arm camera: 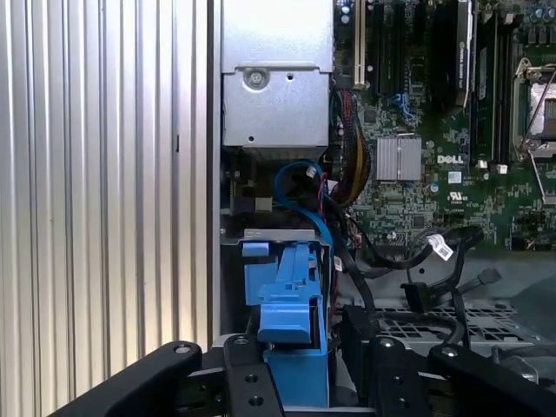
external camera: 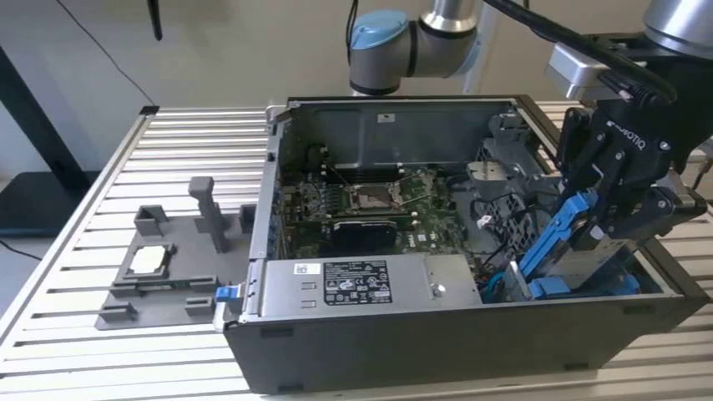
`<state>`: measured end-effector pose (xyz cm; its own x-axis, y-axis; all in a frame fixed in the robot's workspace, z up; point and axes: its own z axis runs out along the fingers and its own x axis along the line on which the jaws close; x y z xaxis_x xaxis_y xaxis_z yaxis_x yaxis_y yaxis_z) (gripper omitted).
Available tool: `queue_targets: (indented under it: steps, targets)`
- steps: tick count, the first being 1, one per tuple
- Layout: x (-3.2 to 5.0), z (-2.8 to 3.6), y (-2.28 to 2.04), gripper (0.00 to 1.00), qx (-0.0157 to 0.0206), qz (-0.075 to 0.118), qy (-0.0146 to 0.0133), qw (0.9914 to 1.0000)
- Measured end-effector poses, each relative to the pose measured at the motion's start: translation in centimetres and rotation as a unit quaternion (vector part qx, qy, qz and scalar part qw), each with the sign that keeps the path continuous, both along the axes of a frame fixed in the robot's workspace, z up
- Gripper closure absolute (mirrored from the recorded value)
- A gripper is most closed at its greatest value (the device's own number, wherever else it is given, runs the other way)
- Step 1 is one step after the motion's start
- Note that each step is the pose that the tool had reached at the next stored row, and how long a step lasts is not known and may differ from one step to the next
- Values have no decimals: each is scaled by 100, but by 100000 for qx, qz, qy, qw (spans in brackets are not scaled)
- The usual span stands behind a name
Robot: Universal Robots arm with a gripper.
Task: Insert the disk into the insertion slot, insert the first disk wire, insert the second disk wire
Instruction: 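Insert the disk into the insertion slot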
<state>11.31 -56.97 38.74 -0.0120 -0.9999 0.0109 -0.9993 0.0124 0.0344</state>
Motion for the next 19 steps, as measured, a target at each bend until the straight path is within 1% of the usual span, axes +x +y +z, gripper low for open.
queue_targets:
  steps: [8,9,11,13,15,19]
  targets:
    - [-2,0,0,53,-2,-1,1,100000]
    - [-3,0,0,55,-5,1,1,100000]
    - [-3,-1,1,67,108,3,2,100000]
    - [-4,-3,0,68,402,-6,-27,99999]
    - [-12,-10,1,68,667,-3,-113,99998]
    - [-20,-16,0,68,682,6,-150,99998]
